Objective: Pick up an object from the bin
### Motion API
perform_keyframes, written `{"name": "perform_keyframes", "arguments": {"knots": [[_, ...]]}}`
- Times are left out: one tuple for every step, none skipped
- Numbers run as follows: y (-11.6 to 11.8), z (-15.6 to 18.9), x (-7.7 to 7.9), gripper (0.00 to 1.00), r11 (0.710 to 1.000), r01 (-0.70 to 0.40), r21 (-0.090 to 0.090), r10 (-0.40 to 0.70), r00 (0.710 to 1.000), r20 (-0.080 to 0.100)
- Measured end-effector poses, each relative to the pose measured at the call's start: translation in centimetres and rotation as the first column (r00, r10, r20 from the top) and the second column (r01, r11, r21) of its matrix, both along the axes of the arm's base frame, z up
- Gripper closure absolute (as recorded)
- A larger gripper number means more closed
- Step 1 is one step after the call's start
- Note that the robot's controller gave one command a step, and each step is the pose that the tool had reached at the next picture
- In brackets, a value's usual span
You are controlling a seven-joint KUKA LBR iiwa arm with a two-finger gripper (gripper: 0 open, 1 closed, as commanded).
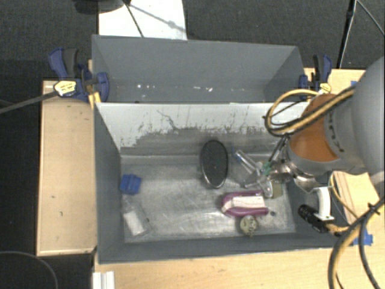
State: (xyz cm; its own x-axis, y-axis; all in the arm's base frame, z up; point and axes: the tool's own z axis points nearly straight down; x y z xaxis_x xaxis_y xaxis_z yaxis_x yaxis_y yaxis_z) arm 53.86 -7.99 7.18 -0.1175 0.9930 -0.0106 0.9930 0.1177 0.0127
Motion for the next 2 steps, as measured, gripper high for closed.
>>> {"name": "perform_keyframes", "arguments": {"knots": [[0.4, 0.2, 0.0, 1.0, 1.0, -0.006, 0.007, 0.006, 1.0, -0.003], [1.0, 13.5, -1.6, 1.0, 1.0, 0.007, 0.008, -0.007, 1.0, -0.008]]}}
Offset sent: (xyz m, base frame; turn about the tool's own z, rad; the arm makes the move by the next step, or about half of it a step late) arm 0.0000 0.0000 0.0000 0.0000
